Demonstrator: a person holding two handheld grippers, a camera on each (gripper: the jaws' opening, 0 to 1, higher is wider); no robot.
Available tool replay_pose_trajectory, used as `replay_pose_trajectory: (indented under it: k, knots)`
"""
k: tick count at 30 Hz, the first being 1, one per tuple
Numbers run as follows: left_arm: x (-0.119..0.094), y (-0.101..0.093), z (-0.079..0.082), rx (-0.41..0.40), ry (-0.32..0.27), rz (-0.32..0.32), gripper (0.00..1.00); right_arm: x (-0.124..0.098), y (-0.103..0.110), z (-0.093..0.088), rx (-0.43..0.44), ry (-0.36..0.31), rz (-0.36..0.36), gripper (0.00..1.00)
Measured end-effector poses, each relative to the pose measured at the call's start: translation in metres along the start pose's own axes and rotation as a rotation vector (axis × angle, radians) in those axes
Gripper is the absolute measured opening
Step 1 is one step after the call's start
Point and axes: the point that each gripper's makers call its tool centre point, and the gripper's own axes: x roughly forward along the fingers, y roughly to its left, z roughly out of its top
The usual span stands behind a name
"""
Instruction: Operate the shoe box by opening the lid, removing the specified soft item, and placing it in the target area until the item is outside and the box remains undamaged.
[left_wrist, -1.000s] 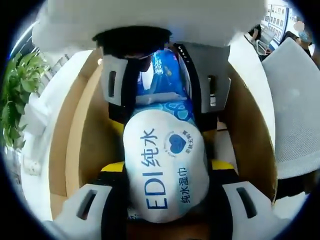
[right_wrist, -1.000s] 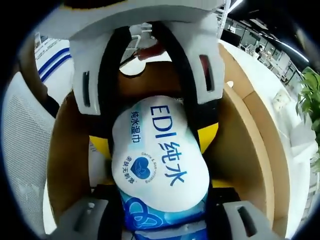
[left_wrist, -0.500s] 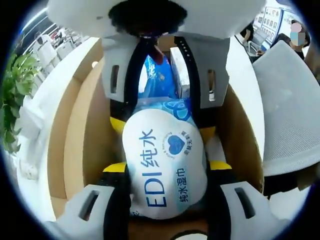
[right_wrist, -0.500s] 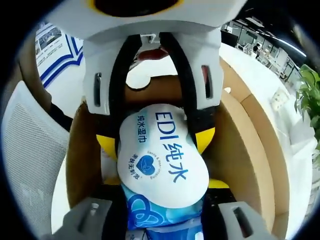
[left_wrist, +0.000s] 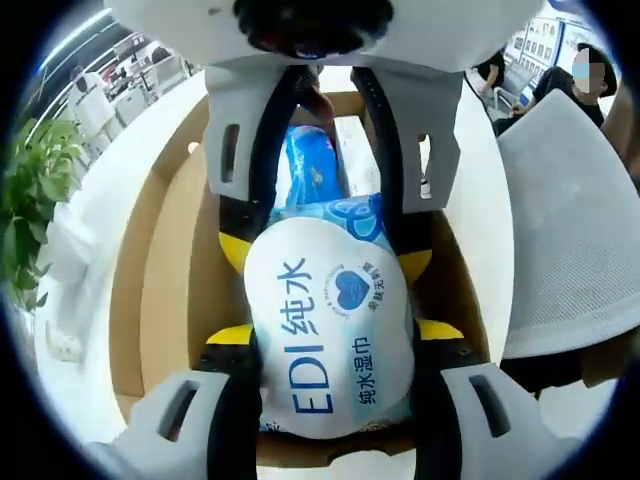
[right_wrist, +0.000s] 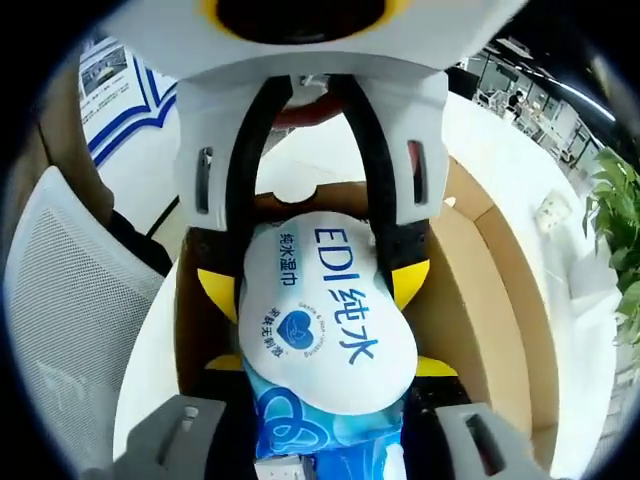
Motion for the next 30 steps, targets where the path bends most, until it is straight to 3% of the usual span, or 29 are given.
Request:
replay_pose_trajectory:
  k: [17,30]
  knots:
    - [-0.020,-0.002,0.024,0.057,-0.004,0.026,0.59,-0.033,0.003,0.008,0.000,-0.003,-0.054,0.54]
    - [-0.023,-0.015,0.057,0.118,-0.011,0.025,0.59,-0.061,0.012,-0.007,0.031,-0.001,-0.105,0.54]
